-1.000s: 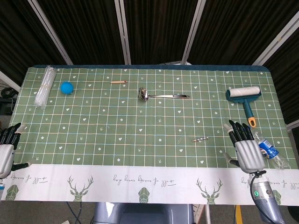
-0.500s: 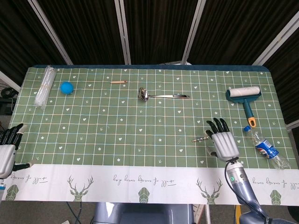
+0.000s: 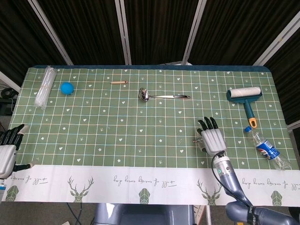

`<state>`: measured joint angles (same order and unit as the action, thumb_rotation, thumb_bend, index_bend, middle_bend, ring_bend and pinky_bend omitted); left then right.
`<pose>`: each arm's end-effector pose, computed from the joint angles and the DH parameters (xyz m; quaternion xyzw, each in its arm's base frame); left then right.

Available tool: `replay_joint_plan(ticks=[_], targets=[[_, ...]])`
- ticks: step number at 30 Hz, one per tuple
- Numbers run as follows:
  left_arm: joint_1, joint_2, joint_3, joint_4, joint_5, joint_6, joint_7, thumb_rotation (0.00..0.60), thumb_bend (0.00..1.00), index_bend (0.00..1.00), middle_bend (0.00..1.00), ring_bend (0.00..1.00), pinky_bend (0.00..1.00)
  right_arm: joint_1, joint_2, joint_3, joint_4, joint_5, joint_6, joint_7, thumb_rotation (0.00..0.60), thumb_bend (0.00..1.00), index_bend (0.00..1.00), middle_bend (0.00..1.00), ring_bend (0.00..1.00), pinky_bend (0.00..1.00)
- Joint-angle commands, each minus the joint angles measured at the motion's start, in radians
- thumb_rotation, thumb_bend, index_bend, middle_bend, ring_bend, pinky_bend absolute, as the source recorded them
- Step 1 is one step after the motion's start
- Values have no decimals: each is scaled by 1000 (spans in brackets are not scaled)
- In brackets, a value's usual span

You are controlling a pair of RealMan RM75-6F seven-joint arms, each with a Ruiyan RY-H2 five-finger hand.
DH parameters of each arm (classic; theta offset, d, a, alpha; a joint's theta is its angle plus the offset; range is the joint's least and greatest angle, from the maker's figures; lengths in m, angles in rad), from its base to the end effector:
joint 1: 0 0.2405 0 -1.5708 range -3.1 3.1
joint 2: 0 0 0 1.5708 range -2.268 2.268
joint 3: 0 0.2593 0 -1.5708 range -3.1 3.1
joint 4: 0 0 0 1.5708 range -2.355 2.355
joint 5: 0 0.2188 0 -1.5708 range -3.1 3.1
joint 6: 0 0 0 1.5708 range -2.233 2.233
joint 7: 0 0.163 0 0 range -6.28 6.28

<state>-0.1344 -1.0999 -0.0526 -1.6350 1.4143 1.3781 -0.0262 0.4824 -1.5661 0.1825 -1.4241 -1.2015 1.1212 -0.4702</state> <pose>-0.3229 0.2162 0.1461 -0.5904 -0.4317 -0.3686 0.5738 -0.2288 -0.3289 -0.0071 0.6950 -0.3577 0.3263 0.5316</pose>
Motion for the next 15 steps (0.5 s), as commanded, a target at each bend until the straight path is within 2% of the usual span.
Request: replay_joint_plan(ticks=[1,15], targets=[[-1,1,1,-1,1,-1,-3,600,37,0,0,0,0,4,-21,-7,25,11,-9,5,600,246,475,131,0,11],[-5,4,-2,-2,-14,-16,-15,600,38,0,0,0,0,32,-92,-12,135,34,-36,9,600,257,485,135,0,17]])
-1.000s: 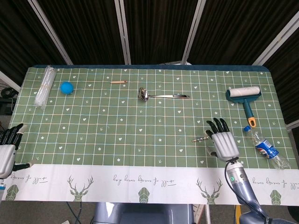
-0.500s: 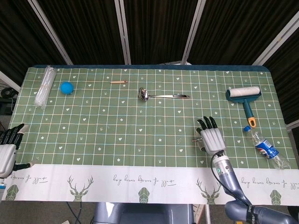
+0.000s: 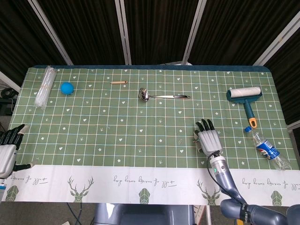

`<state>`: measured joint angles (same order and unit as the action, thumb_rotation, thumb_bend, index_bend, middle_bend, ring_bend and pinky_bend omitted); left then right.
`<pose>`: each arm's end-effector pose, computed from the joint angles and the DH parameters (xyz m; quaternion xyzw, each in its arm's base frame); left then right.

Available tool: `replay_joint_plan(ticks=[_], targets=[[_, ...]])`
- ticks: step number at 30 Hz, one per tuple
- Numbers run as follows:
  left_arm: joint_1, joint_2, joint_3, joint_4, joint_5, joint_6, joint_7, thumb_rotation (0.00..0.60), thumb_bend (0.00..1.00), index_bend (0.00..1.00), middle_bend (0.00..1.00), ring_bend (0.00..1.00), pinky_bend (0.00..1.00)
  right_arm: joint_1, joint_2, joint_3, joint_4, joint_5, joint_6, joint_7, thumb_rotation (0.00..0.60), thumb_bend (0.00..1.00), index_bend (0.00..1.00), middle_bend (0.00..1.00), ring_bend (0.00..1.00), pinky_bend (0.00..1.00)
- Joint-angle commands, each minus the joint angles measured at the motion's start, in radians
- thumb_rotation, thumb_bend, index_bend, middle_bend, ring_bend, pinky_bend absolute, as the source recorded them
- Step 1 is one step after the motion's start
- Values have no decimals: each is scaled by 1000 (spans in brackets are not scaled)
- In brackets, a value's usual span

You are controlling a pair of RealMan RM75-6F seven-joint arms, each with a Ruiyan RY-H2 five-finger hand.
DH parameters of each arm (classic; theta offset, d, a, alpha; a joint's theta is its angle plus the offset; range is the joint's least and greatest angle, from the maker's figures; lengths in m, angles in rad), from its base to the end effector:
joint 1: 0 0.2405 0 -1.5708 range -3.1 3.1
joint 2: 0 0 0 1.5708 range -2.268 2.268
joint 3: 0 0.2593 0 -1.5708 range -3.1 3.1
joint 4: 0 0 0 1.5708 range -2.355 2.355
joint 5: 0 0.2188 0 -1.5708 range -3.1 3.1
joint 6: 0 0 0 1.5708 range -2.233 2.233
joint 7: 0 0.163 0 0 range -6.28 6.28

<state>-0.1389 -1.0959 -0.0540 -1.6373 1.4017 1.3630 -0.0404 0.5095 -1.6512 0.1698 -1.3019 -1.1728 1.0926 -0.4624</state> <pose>-0.3244 0.2177 0.1459 -0.5868 -0.4409 -0.3677 0.5711 -0.2374 -0.3352 -0.0321 0.7002 -0.3634 0.3065 0.5327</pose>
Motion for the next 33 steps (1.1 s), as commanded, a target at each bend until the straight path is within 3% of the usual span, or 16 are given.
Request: replay_joint_plan(ticks=[1,33], targets=[[-1,0,-1,0,-2,-2,-1,600,38,0,0,0,0,6,-10,0,18,8,-10,2,600,257,486,135,0,18],[-9,3,-9,-7,-32,-24,-12,600,37,0,0,0,0,36,-75,-5,128,26,-53,26,600,315,516,142,0,20]])
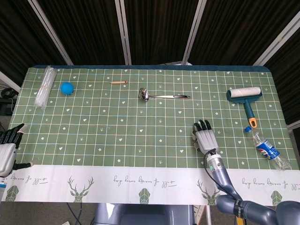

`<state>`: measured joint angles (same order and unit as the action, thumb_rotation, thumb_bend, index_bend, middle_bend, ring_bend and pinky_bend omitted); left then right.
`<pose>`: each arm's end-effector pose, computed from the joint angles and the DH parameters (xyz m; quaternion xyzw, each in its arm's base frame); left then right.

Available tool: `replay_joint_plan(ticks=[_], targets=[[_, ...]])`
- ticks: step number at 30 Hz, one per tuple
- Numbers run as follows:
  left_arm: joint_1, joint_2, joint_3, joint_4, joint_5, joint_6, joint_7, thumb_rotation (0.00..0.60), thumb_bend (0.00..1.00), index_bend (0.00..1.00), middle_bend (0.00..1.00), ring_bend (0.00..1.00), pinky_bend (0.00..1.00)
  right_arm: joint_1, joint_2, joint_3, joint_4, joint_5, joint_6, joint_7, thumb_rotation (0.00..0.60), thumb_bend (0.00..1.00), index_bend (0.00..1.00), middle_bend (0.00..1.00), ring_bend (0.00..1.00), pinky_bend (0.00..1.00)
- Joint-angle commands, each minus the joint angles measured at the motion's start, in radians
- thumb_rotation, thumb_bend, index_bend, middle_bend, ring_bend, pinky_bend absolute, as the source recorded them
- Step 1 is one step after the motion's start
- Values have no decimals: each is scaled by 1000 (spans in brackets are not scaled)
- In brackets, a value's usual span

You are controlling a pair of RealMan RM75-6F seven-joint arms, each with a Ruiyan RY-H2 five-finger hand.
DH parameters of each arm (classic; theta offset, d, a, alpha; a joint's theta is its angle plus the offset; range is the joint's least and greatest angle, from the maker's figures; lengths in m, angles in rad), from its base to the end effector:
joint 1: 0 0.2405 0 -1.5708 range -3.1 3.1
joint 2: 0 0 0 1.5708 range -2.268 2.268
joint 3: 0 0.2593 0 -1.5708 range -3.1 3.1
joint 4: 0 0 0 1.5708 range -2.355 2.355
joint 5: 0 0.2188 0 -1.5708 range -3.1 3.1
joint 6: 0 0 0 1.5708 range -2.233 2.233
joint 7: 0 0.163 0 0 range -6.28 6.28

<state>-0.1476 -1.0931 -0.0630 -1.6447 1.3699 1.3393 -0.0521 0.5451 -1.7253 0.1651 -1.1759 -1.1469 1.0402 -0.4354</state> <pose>-0.3262 0.2218 0.1457 -0.5774 -0.4550 -0.3663 0.5704 -0.2443 -0.3452 -0.0540 0.7067 -0.3715 0.2884 0.5285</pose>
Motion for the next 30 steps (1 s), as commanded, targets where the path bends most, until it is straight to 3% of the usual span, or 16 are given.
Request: replay_joint_plan(ticks=[1,30], targets=[[0,0,0,0,0,0,0,600,38,0,0,0,0,1,-3,-1,2,1,-1,-1,600,317,517,142,0,20],[-1,1,-8,-10,-23,-6,-9,600,38,0,0,0,0,6,-20,-10,0,-9,2,-11,600,320,437,142,0,21]])
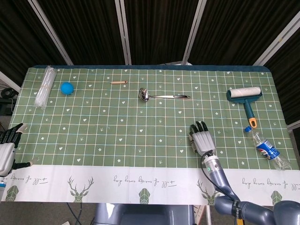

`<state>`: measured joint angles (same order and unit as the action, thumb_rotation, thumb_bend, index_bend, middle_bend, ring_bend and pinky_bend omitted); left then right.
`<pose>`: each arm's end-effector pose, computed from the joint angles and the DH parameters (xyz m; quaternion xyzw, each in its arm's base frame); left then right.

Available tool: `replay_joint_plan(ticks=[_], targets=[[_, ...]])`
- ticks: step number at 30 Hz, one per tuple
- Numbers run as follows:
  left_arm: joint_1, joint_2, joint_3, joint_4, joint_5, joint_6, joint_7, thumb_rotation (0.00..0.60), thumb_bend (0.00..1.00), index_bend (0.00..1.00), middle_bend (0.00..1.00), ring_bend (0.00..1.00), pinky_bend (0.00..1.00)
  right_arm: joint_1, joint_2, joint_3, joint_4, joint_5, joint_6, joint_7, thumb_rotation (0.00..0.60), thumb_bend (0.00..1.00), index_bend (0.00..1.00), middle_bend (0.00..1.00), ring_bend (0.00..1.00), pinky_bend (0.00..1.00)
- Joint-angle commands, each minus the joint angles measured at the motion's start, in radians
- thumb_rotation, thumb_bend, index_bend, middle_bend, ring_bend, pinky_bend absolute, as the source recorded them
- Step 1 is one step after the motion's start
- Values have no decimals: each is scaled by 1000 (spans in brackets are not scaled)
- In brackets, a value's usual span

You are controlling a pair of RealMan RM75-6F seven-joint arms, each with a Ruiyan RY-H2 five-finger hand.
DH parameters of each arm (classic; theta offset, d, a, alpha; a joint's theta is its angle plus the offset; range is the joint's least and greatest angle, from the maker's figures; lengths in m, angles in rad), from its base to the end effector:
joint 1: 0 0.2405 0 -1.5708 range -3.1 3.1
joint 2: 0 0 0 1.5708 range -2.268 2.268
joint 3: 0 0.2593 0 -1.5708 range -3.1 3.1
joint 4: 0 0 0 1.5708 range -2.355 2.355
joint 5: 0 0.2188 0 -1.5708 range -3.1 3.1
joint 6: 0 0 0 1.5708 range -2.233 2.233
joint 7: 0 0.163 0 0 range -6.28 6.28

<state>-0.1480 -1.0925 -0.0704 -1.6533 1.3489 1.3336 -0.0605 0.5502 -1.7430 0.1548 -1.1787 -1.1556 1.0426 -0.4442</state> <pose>-0.3269 0.2230 0.1463 -0.5672 -0.4643 -0.3690 0.5715 -0.2371 -0.3411 -0.0627 0.7145 -0.3680 0.2906 0.5192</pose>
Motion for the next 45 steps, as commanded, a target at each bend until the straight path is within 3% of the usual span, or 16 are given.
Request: replay_joint_plan(ticks=[1,12,20,31,45], targets=[[0,0,-1,-2,-2,-1,-1,600,38,0,0,0,0,2,-3,1,3,1,0,-3,600,320,439,142,0,21],[-1,5,-1,-10,-8,-8,-10,600,38,0,0,0,0,1,-12,5,7,10,6,-15,600,384,560,168,0,20],[0,4,-1,-10,-9,-8,-9,600,39,0,0,0,0,2,1,15,-23,-1,25,-11,600,389,571,173,0,20],[0,4,-1,-12,-10,-8,-9,600,38,0,0,0,0,8,55,79,-143,30,59,2,600,390,572,174,0,21],[0,3,-2,-12,-11,-6,-8,600,38,0,0,0,0,31,108,108,-268,44,91,-49,600,394,575,177,0,21]])
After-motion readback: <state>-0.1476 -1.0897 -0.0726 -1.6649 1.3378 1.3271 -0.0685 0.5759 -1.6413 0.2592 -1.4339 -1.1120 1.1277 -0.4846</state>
